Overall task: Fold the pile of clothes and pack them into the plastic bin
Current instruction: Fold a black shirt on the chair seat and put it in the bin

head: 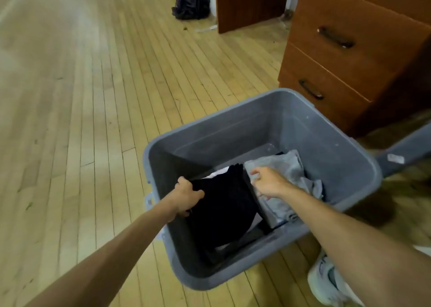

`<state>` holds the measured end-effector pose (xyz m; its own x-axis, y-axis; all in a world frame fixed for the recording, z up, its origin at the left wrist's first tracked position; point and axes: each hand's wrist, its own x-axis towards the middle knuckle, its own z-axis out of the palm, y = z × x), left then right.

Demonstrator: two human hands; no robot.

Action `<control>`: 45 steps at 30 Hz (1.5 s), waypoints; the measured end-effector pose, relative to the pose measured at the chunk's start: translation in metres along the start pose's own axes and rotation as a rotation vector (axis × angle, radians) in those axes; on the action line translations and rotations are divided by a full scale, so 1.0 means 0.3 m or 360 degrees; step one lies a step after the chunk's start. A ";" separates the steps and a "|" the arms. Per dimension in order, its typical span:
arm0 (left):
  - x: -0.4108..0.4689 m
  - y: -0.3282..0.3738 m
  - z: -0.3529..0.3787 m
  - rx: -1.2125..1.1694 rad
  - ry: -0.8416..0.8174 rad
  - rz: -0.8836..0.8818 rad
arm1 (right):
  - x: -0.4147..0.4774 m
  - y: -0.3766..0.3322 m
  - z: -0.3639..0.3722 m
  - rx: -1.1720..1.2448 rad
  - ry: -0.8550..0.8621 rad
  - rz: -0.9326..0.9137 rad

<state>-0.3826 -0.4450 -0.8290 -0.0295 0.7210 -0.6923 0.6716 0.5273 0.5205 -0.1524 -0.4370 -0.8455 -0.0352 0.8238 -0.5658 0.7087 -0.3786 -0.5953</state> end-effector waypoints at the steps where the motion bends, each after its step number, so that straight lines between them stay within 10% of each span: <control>1: 0.004 0.012 -0.001 0.0113 0.0018 0.0057 | -0.010 0.013 -0.011 -0.0068 -0.0011 0.0042; 17: -0.330 0.846 0.247 0.0389 -0.0297 0.1426 | -0.592 0.162 -0.754 -0.0288 0.0902 0.0118; 25: -0.712 1.230 0.628 0.0825 -0.0460 0.2031 | -1.133 0.469 -0.958 -0.0355 0.1175 0.0701; 45: -1.280 1.316 1.794 0.1510 -0.1410 0.2447 | -1.841 1.359 -0.751 0.0733 0.2011 0.1502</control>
<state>0.2923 -0.7555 -0.6266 0.9435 -0.2817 -0.1746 -0.1121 -0.7670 0.6318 0.3148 -0.9513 -0.6471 0.9882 -0.0437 -0.1466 -0.1206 -0.8121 -0.5709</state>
